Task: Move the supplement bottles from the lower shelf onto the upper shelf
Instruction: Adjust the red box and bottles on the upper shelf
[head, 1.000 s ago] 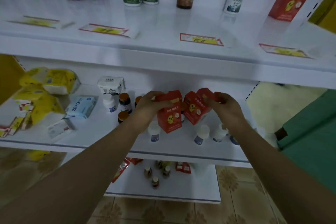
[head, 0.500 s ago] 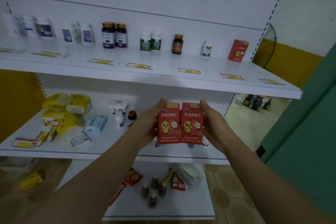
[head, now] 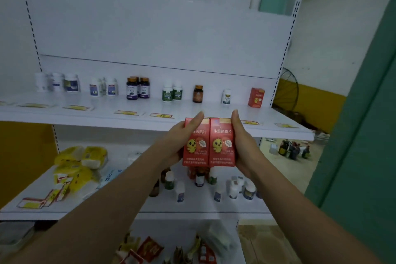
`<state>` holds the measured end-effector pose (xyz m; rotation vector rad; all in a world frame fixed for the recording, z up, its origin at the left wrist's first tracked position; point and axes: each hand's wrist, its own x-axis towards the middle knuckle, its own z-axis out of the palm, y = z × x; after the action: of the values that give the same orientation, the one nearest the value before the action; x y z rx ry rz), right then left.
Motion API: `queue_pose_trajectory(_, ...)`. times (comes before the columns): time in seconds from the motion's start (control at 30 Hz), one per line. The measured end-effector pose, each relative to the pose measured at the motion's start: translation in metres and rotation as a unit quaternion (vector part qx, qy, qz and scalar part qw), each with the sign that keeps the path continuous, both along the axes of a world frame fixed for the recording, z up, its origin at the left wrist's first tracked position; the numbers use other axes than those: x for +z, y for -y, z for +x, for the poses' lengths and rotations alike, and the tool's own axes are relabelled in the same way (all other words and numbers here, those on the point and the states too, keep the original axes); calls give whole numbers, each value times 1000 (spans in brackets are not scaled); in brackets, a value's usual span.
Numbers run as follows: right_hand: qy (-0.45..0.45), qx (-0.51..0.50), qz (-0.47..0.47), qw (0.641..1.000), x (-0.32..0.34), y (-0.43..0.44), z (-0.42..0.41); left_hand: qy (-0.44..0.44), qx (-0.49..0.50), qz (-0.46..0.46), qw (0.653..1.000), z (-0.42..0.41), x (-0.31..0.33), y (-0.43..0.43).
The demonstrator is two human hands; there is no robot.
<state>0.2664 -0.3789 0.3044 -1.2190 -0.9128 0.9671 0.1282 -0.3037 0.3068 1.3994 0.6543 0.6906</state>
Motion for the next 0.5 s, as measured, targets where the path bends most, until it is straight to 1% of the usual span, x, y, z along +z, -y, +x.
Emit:
queue_pose_trajectory(0.13,-13,5,31,999,18,12,18,6,-70,41,997,13,18,5)
queue_pose_trajectory(0.23,-29,30,68,997,23,23,35,11,-91,42,995,31,23,2)
queue_pose_trajectory(0.4,17,20,98,995,28,35,59,25,-126,50,990,63,33,-4)
queue_pose_trajectory(0.5,30,-3,106,994,36,41,75,64,-132,33,989,87,37,-11)
